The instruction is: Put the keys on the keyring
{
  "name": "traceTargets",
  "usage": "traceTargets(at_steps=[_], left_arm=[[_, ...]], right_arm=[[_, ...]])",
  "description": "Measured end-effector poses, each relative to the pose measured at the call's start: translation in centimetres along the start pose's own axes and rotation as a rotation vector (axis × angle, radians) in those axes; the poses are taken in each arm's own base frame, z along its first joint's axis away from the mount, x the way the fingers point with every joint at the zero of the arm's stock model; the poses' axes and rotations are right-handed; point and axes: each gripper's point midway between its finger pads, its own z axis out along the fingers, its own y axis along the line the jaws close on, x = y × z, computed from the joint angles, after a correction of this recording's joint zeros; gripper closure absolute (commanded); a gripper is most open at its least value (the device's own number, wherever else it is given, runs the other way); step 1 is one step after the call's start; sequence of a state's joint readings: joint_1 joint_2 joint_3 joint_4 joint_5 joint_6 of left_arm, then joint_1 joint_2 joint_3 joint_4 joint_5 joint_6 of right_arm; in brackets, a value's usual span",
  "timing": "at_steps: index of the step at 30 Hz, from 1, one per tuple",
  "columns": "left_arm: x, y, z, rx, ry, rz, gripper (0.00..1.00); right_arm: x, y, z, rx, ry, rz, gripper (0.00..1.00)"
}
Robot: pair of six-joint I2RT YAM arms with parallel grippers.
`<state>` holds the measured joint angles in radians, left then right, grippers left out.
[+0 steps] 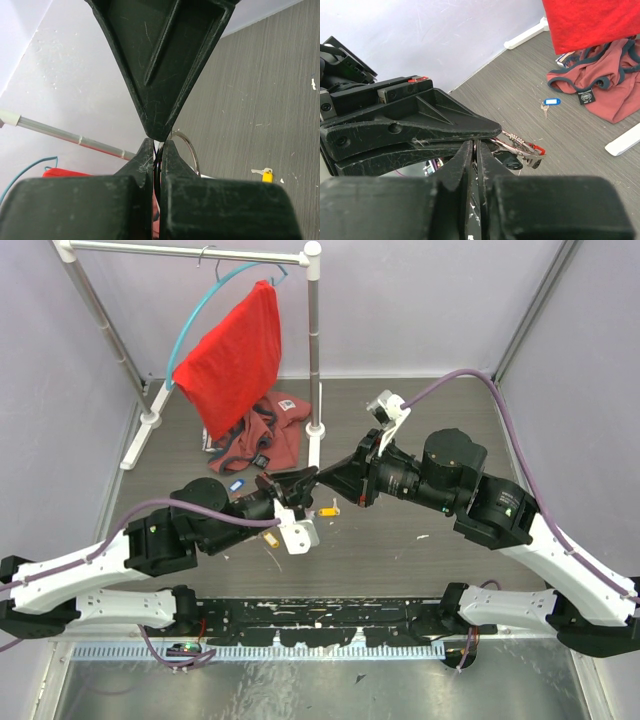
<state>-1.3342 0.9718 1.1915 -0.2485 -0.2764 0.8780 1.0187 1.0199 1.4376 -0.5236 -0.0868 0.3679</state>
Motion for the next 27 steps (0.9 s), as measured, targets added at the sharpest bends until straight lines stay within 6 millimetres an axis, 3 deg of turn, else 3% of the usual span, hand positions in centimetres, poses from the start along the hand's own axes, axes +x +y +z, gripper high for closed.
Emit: traceTargets(at_steps=[2, 16, 20, 21, 27], left_arm=[[-0.1, 0.1, -0.1, -0.001, -0.005, -0.001, 1.0], [-1.1, -0.1, -1.2, 0.022, -0.072, -0.033, 1.0], [-1.0, -0.1, -1.2, 0.019, -0.068, -0.034, 1.0], [-0.8, 0.0, -1.2, 0.014, -0.059, -0.034, 1.0], [0.5, 0.4, -1.4, -0.032, 0.001, -0.059, 1.0]], right_arm=[[0.0, 0.0, 0.0, -0.001, -0.001, -0.001, 0.99], [-0.2, 0.7, -0.1, -0.038, -0.002, -0.005, 0.98], [-0.2, 0.6, -0.1, -0.036, -0.003, -0.011, 0.66], [-0.2, 0.4, 0.0, -0.029, -0.005, -0.022, 0.62], [-2.1, -1.6, -2.1, 0.083, -0.095, -0.074, 0.58]])
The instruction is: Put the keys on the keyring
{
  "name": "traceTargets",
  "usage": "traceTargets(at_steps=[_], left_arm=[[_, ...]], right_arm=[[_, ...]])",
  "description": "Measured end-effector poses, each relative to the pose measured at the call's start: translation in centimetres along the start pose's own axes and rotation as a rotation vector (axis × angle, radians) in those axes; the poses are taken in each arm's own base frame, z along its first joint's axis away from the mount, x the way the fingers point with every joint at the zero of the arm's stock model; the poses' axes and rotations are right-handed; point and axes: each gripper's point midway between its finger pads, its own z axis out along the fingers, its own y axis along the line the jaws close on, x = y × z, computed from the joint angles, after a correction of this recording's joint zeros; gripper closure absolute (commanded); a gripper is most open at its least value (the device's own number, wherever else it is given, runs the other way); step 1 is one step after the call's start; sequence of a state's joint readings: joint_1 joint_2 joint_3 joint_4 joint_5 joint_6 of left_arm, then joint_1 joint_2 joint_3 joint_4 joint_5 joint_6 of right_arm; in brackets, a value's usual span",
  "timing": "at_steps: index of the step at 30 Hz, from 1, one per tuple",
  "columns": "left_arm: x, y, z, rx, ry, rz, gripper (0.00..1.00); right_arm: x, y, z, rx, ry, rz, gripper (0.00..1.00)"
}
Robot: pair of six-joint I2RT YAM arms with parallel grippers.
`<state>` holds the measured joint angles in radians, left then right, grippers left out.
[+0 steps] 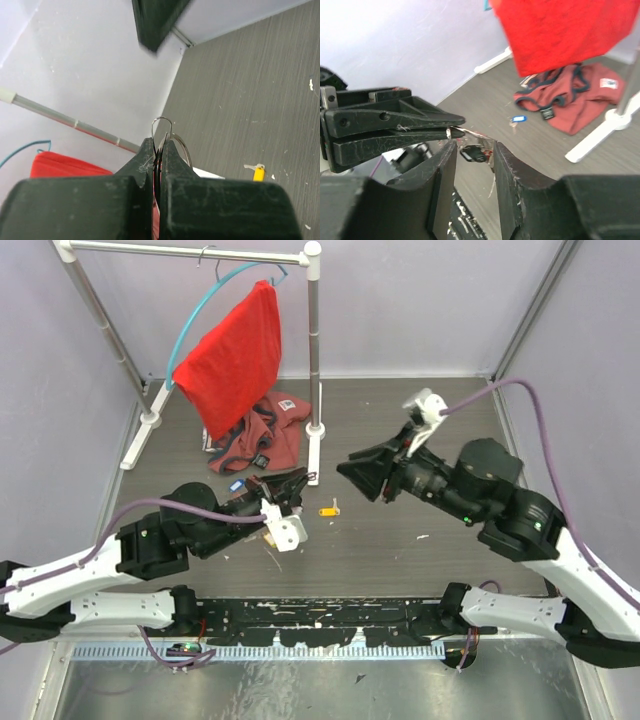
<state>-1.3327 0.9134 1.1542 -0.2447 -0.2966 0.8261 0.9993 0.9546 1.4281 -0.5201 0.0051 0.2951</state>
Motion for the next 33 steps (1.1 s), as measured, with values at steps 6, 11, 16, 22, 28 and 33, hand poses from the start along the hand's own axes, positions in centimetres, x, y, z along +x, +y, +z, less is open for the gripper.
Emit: traceTargets(at_steps=[6, 11, 16, 22, 28, 33], left_arm=[[3.8, 0.0, -0.1, -0.031, 0.102, -0.065, 1.0], [8.8, 1.5, -0.7, -0.091, 0.226, -0.166, 1.0], [11.2, 2.7, -1.6, -0.141, 0.285, -0.244, 1.0], [12.3, 2.8, -2.3, -0.162, 0.31, -0.276, 1.0], [13.2, 1.8, -2.6, -0.149, 0.33, -0.283, 1.0], [13.4, 1.5, -2.8, -0.145, 0.336, -0.284, 1.0]], right_arm=[[-1.7, -4.8, -3.7, 0.274, -0.124, 0.036, 0.67], [0.7, -9.0, -3.0, 0.504, -0.044, 0.093, 0.68], [8.0, -15.5, 1.4, 0.63, 0.191, 0.201, 0.66], [21.0, -20.0, 3.0, 0.707, 0.535, 0.352, 0.57], [27.1, -20.0, 3.2, 0.735, 0.648, 0.399, 0.52], [30.1, -19.8, 5.6, 0.753, 0.675, 0.379, 0.53]])
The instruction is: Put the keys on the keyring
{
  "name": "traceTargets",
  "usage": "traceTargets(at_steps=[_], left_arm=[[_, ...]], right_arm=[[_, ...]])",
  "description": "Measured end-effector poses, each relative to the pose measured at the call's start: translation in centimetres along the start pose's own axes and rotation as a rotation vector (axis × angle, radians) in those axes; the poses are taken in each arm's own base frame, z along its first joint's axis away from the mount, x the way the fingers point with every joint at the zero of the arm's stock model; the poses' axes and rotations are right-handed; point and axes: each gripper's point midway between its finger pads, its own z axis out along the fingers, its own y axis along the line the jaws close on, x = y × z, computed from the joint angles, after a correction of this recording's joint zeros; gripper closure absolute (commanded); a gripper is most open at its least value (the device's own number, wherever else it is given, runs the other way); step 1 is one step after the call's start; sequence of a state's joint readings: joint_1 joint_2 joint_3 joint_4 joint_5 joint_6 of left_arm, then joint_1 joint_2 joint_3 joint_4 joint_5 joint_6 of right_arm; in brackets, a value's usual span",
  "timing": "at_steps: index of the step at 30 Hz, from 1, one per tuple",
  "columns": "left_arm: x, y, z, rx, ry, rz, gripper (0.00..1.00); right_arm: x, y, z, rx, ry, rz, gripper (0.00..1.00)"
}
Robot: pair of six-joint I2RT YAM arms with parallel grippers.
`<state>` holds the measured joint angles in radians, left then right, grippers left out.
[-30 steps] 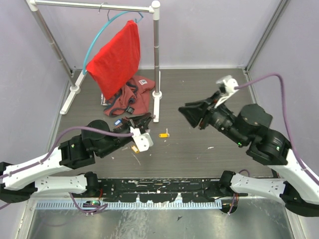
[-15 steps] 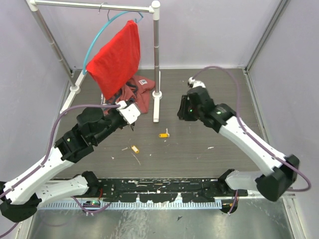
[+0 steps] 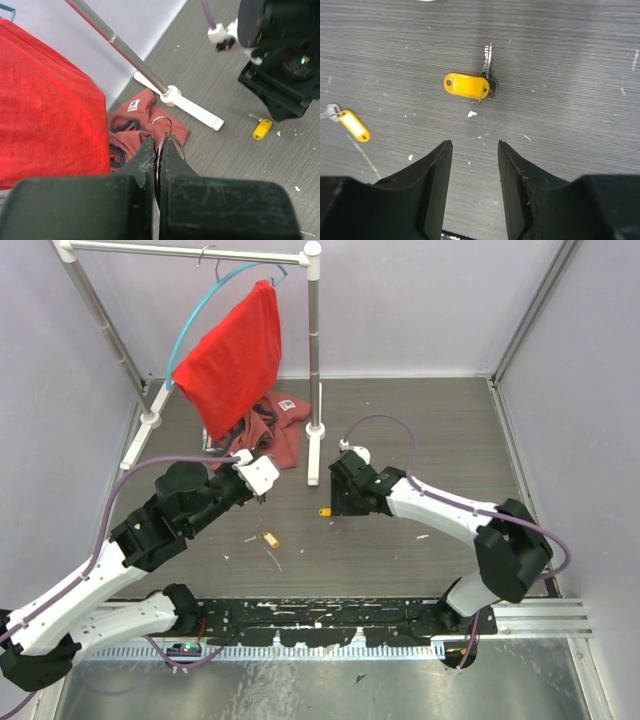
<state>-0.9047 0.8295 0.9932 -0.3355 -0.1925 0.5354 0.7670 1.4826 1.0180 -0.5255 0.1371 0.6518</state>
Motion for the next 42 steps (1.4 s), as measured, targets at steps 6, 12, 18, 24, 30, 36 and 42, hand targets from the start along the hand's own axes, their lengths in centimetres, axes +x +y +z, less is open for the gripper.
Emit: traceTargets(at_steps=[6, 12, 18, 24, 30, 36, 42], left_arm=[[-0.3, 0.3, -0.5, -0.012, -0.013, -0.01, 1.0], [-0.5, 0.5, -0.9, -0.017, -0.022, -0.017, 1.0], [-0.4, 0.6, -1.0, -0.021, -0.019, -0.018, 1.0], [-0.3, 0.6, -1.0, -0.021, -0.018, -0.018, 1.0], [-0.1, 0.5, -1.1, -0.021, -0.012, -0.017, 1.0], [-0.1, 0.5, -1.1, -0.022, -0.012, -0.017, 1.0], [-0.1, 0.5, -1.1, -0.022, -0.012, -0.017, 1.0]], right_arm=[[1.5, -0.2, 3.2, 0.084, 0.021, -0.024, 0.57], [1.0, -0.1, 4.6, 0.12, 0.003, -0.028, 0.61], [1.0, 0.4, 5.7, 0.118, -0.001, -0.031, 0.67], [1.4, 0.2, 6.5, 0.132, 0.015, -0.038, 0.71], [1.5, 0.2, 6.8, 0.144, 0.015, -0.045, 0.72], [1.6, 0.0, 6.9, 0.155, 0.016, -0.049, 0.75], [1.6, -0.3, 7.1, 0.174, 0.013, -0.054, 0.87]])
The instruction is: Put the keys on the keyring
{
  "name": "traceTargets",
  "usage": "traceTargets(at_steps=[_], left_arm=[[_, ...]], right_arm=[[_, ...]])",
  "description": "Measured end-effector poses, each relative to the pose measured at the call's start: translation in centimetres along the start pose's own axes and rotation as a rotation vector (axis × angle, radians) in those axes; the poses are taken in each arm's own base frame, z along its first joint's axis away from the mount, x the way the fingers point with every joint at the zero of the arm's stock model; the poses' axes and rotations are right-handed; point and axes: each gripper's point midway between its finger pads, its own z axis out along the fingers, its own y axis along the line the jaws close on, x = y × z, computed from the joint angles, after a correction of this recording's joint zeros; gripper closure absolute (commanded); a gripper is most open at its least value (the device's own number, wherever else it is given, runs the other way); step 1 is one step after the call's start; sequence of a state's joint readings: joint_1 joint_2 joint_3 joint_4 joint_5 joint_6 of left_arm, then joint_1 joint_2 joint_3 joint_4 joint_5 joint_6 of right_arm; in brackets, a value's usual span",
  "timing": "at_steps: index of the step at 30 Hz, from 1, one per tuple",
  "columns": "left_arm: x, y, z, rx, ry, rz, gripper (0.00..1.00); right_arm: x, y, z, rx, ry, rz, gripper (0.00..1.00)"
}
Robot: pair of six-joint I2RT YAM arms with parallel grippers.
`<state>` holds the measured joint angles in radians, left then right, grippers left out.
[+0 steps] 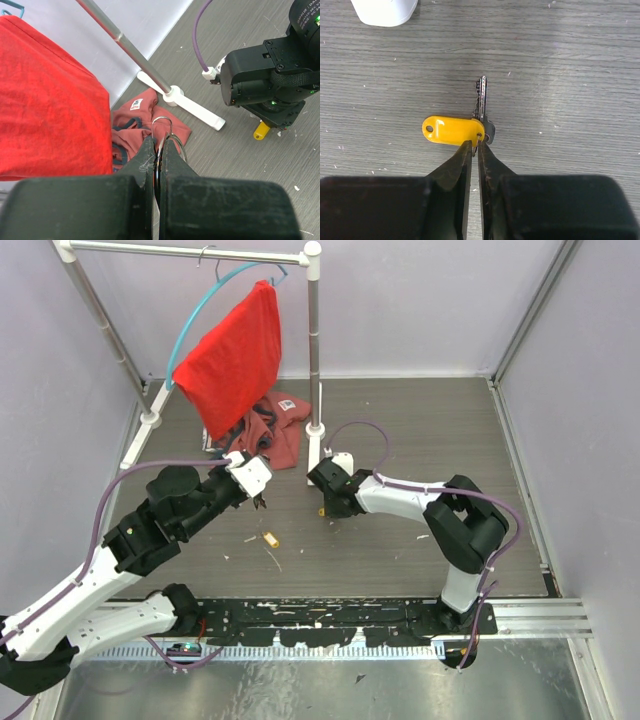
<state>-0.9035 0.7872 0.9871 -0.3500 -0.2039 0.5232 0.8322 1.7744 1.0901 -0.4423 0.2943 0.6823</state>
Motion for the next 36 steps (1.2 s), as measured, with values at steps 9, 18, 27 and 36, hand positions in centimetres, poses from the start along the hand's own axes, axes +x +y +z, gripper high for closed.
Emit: traceTargets(at_steps=[9, 18, 27, 36], left_arm=[[0.0, 0.0, 0.0, 0.0, 0.0, 0.0, 1.0], [0.4, -0.5, 0.3, 0.023, 0.017, 0.005, 1.0], [-1.9, -0.9, 0.6, 0.083, -0.04, 0.002, 1.0], [-4.8, -1.2, 1.0, 0.15, -0.112, 0.009, 1.0]], right_arm=[[-0.2, -0.1, -0.2, 0.009, -0.019, -0.058, 0.99], [-5.6, 0.1, -9.2, -0.146, -0.259, -0.218, 0.99], [-9.5, 1.6, -20.9, -0.421, -0.545, -0.442, 0.99], [-10.1, 3.4, -31.8, -0.701, -0.864, -0.786, 0.99]])
